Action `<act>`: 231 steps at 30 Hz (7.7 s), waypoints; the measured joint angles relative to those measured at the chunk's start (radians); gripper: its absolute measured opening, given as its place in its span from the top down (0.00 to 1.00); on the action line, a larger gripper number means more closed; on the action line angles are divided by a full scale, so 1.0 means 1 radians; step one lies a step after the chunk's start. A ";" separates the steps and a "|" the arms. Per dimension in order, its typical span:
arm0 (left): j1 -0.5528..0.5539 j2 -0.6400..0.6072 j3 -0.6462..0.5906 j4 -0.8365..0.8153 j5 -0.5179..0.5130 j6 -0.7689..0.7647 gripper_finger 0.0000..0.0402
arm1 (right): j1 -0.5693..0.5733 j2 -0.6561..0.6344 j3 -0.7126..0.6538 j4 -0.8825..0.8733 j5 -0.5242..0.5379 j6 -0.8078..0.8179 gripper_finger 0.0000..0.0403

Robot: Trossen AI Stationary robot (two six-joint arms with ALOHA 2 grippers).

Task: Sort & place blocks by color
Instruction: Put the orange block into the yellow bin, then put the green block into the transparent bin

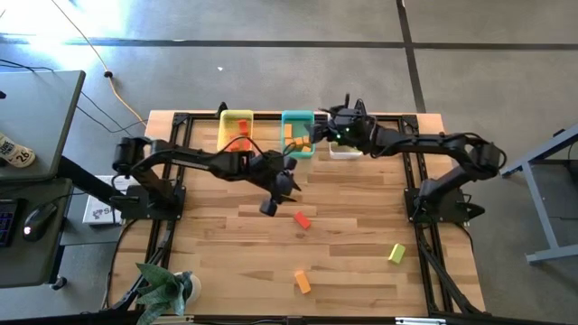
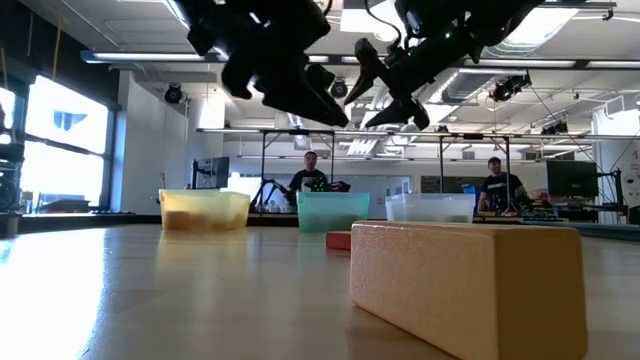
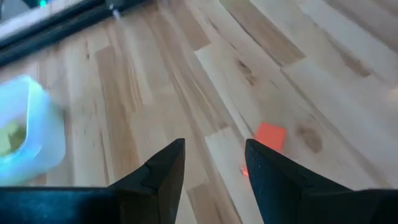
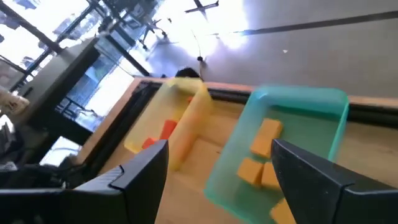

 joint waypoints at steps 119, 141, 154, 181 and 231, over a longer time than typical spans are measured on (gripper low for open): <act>0.546 -0.136 0.001 -0.454 -0.672 -0.581 0.91 | 0.000 -0.285 0.000 -0.442 0.023 -0.380 0.33; 0.536 -0.121 0.000 -0.455 -0.686 -0.574 0.61 | 0.028 -0.311 0.000 -0.471 -0.019 -0.287 0.33; 0.523 -0.149 0.001 -0.346 -0.525 -0.495 0.57 | 0.232 -0.372 0.000 -0.813 -0.111 0.221 0.33; 0.329 -0.156 0.001 -0.224 -0.382 -0.331 0.57 | 0.796 -0.222 0.000 -1.103 -0.103 1.254 0.33; 0.257 -0.156 0.001 -0.225 -0.385 -0.327 0.57 | 1.131 0.062 0.000 -1.278 -0.454 1.687 0.33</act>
